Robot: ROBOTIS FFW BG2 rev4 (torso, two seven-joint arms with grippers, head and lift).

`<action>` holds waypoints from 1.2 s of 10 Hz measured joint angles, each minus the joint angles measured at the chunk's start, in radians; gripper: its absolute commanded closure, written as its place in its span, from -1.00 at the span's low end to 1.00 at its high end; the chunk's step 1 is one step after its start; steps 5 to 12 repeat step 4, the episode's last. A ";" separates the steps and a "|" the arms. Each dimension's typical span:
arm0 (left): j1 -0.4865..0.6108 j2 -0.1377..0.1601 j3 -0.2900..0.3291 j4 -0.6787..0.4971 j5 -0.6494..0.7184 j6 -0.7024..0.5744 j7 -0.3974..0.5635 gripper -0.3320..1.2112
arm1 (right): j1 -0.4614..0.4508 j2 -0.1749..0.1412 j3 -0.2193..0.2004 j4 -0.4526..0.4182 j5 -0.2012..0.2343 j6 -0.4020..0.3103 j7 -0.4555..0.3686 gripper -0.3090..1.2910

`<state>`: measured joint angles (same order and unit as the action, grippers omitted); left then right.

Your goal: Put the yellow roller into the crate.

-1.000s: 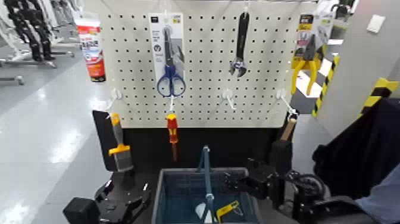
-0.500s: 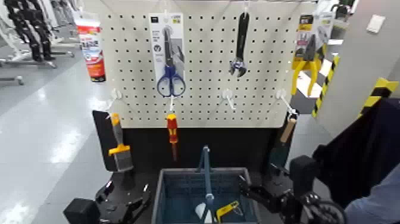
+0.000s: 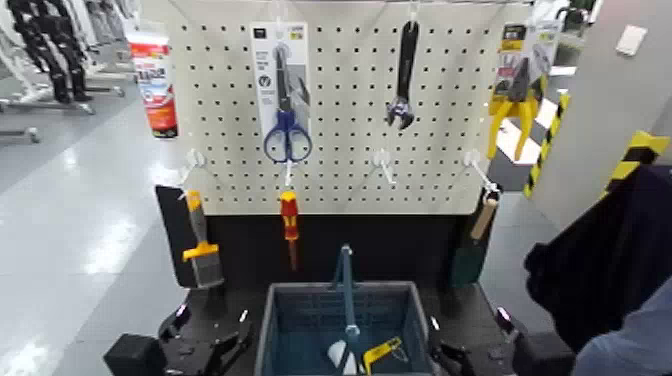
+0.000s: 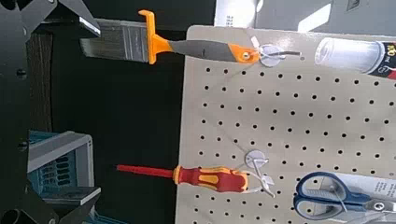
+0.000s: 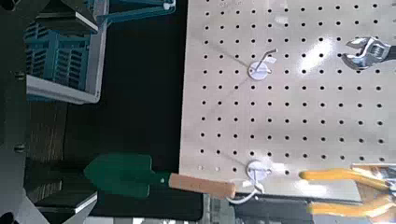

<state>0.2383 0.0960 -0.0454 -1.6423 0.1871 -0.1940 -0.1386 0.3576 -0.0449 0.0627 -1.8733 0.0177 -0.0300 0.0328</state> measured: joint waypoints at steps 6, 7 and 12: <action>0.005 0.001 -0.001 -0.003 0.000 0.004 0.000 -0.42 | 0.063 0.006 0.010 -0.004 -0.004 -0.079 -0.038 -0.53; 0.005 0.001 -0.001 -0.003 0.000 0.004 0.000 -0.42 | 0.063 0.006 0.010 -0.004 -0.004 -0.079 -0.038 -0.53; 0.005 0.001 -0.001 -0.003 0.000 0.004 0.000 -0.42 | 0.063 0.006 0.010 -0.004 -0.004 -0.079 -0.038 -0.53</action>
